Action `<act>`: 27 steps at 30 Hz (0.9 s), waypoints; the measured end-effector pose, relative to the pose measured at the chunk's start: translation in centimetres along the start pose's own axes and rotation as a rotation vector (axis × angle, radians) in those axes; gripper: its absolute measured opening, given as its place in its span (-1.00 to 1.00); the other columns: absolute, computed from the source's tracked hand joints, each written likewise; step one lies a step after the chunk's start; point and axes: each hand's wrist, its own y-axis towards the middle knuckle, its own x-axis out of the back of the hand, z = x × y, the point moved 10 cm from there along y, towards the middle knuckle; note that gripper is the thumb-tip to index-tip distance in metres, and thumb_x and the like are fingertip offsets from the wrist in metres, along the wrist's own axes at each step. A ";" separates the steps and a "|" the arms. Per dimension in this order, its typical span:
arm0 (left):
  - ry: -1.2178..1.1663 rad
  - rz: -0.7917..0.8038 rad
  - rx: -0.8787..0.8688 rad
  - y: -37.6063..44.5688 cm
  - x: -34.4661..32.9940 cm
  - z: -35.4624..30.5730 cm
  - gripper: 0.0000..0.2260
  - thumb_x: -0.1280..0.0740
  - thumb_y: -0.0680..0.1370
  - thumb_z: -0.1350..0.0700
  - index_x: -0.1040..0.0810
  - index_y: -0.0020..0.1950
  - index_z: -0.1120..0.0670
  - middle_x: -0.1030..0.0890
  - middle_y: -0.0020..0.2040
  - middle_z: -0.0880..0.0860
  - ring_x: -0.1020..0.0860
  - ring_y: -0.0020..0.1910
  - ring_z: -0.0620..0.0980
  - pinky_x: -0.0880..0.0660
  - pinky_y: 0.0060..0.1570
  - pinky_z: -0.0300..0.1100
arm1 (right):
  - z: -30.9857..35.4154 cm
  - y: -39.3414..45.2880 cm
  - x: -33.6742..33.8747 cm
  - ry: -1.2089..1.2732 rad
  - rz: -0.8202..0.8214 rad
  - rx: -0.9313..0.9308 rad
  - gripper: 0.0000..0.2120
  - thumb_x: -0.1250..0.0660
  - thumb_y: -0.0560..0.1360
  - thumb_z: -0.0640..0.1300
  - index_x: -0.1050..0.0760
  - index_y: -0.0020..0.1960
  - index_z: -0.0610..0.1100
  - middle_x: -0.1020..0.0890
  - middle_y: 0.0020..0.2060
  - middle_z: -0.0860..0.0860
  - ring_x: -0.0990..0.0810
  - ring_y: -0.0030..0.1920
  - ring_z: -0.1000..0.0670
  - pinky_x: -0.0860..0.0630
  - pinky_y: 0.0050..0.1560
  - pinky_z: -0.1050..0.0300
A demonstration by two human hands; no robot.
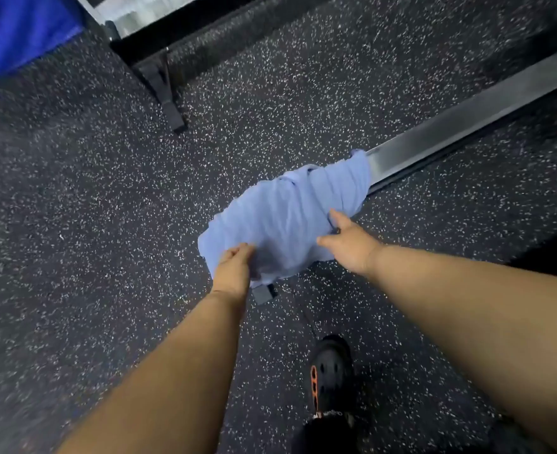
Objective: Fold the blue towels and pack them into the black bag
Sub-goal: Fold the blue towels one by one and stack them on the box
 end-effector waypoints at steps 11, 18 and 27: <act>-0.100 -0.368 -0.249 -1.2 4.5 -0.8 -0.91 -0.41 0.62 0.22 -0.62 0.11 0.08 -0.67 -0.06 -0.02 -0.67 -0.33 -0.16 -0.61 -0.29 -0.27 | 1.5 1.4 0.1 0.051 -0.070 0.113 -0.89 -0.30 0.65 -0.13 -0.60 0.06 -0.07 -0.68 -0.02 -0.04 -0.59 -0.06 -0.04 -0.47 -0.23 0.19; -0.109 -0.412 -0.356 -5.0 4.8 -3.0 -0.81 -0.36 0.61 0.22 -0.58 0.21 0.06 -0.64 -0.02 -0.05 -0.58 -0.14 -0.13 -0.50 -0.13 -0.32 | 4.0 -4.1 4.9 0.427 -0.160 0.249 -0.83 -0.19 0.40 -0.16 -0.37 -0.36 -0.03 -0.39 -0.34 -0.03 -0.32 -0.23 -0.05 -0.25 -0.13 -0.03; -0.209 -0.286 -0.675 -12.4 1.0 -11.3 -0.79 -0.37 0.55 0.11 -0.56 0.14 -0.14 -0.61 0.09 0.04 -0.58 0.02 -0.01 -0.57 0.25 0.04 | 7.7 -14.0 14.2 0.682 -0.041 0.607 -0.71 -0.20 0.38 -0.24 -0.06 -0.27 -0.05 -0.23 -0.35 0.04 -0.21 -0.28 0.05 -0.12 -0.20 -0.03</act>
